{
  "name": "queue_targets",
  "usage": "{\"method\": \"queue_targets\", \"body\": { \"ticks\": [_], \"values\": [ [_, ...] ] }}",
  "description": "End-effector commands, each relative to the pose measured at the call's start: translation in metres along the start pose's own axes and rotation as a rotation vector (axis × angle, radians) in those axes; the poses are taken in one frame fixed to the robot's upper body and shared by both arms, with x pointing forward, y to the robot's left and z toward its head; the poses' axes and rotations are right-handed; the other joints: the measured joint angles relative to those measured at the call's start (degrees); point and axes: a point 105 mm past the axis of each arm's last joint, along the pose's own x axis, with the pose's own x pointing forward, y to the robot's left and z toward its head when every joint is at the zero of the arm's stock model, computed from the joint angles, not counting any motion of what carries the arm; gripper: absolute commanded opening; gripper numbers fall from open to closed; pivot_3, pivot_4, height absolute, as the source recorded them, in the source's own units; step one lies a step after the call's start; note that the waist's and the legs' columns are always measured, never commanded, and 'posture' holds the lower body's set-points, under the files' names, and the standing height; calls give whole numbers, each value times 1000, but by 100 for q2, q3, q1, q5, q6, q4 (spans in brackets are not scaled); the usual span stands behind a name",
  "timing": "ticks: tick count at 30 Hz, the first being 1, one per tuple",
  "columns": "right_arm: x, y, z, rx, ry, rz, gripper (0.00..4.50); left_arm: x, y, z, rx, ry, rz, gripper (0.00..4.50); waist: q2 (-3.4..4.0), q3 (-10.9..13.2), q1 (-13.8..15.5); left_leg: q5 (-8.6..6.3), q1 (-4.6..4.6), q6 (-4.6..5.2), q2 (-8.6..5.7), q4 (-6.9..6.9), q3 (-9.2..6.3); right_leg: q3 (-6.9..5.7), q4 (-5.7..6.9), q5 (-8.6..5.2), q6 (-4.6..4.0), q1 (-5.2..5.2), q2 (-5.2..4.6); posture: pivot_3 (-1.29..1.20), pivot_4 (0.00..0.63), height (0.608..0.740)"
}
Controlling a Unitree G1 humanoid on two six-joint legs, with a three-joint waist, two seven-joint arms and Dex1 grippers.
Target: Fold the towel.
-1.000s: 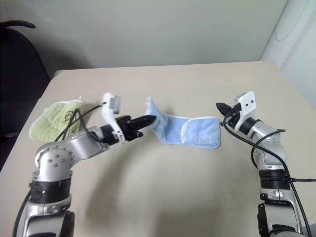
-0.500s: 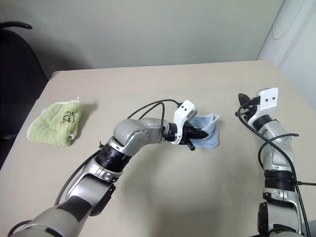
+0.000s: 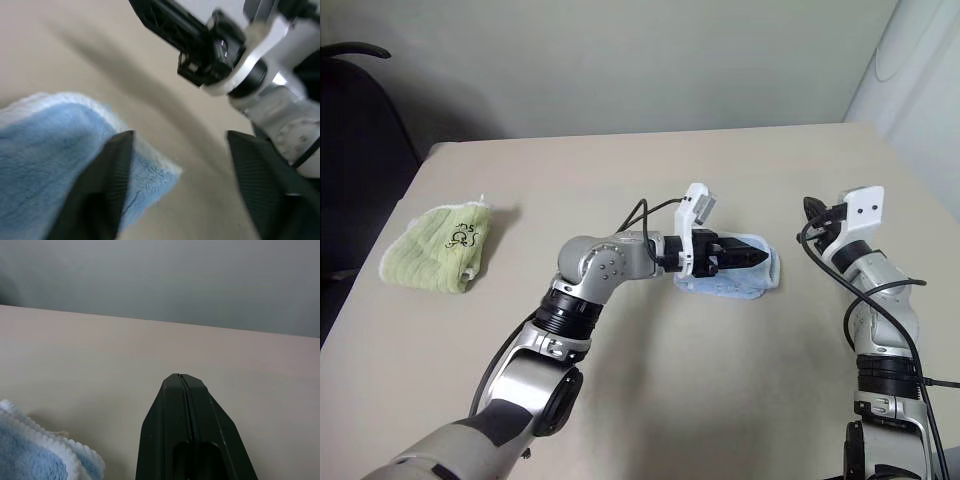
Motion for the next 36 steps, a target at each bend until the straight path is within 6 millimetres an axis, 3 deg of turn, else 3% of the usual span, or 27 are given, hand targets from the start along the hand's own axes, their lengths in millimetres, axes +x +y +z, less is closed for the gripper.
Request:
{"method": "queue_targets", "body": {
  "ticks": [1,5,8,10,14,15,19,22,24,27,29,32,36],
  "values": [
    [3,11,14,7,-20,94,0,-18,5,17,115,-58,70,4454,0,0,-2,0,0,0,0,2,1,0,0,0,0,0,0,0,150,740],
    [5,32,16,14,9,209,0,-42,36,34,230,-109,235,4454,0,0,-14,1,1,0,0,6,1,0,6,0,-1,-2,0,0,150,740],
    [7,52,18,39,23,301,0,-50,46,34,324,-109,264,3845,0,0,-15,1,0,0,0,12,0,0,5,0,0,-1,0,0,150,740],
    [8,67,16,48,46,371,0,-46,48,28,359,-85,246,3163,0,0,10,1,-2,1,-1,15,-1,1,3,0,0,0,0,0,150,740],
    [13,79,-32,71,229,393,0,-26,64,-13,375,61,229,1699,-1,-1,44,-2,-7,7,-2,31,-6,0,-1,4,6,7,-1,0,150,740],
    [10,79,-51,100,299,387,0,-23,74,-33,383,130,242,1399,-1,-2,55,-6,-8,15,-2,34,-7,0,-2,6,10,8,-2,0,150,740],
    [-2,82,-94,162,444,380,0,-25,101,-86,406,322,300,1399,-3,-3,49,-13,-30,26,-3,58,-8,-1,-1,12,16,-4,-7,0,150,740],
    [-3,82,-101,153,455,376,0,-27,109,-98,395,350,331,1399,14,-35,48,-18,-17,35,-3,77,-11,-6,3,13,18,22,-7,0,150,740],
    [-2,77,-95,130,420,361,0,-24,106,-91,348,269,327,1399,15,-35,47,-64,38,115,-3,74,-13,-6,-15,21,26,83,-7,0,150,740],
    [-3,69,-73,127,334,361,0,-26,91,-59,295,67,282,1399,16,-34,33,-76,68,135,-4,81,-11,-5,-28,25,32,122,-9,0,150,740],
    [-10,63,-51,152,269,375,0,-43,81,-32,250,-84,267,1399,20,-31,34,-74,58,132,-7,82,-9,-5,-30,25,34,113,-11,0,150,740],
    [-24,50,-25,240,226,369,553,-83,73,-8,239,-203,310,1375,21,-30,29,-28,4,52,-10,81,2,-4,-27,22,36,62,-9,0,150,740],
    [-41,35,-18,378,280,344,1883,-133,74,-13,285,-186,422,1375,20,-30,2,-18,-37,36,-7,82,11,6,-29,20,36,19,-1,0,150,740]
  ]
}}
